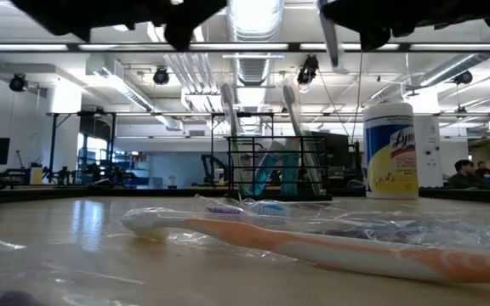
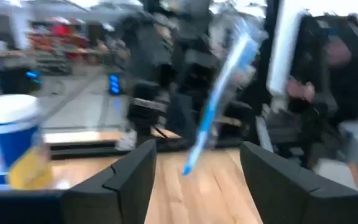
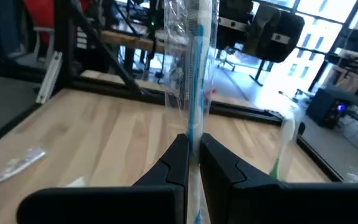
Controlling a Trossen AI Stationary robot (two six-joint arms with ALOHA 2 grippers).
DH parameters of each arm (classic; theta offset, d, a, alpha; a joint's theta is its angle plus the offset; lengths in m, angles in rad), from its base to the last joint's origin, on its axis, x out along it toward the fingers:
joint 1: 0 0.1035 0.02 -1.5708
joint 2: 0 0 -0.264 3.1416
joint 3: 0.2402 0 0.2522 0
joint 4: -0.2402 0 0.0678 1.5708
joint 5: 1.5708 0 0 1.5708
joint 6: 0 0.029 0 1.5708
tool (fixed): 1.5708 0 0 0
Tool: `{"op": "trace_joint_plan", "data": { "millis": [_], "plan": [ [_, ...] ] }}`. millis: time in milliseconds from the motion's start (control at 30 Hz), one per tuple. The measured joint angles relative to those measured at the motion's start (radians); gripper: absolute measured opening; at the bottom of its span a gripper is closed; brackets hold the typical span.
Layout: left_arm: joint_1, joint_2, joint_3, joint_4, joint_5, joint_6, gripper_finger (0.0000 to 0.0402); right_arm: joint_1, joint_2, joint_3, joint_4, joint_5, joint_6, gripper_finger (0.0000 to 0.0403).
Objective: Pick & Place toothbrushing station
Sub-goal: Put the right blue toothbrush into the black wire organizer
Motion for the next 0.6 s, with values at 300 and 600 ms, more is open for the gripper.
{"op": "trace_joint_plan", "data": {
  "millis": [300,600],
  "plan": [
    [-0.006,0.118,0.118,-0.020,0.071,0.043,0.0235,0.001,0.008,-0.006,-0.037,-0.004,0.051,0.0018],
    [-0.011,0.213,0.168,-0.006,-0.027,0.021,0.0234,0.001,-0.025,-0.025,-0.027,0.030,0.051,0.0018]
  ]
}}
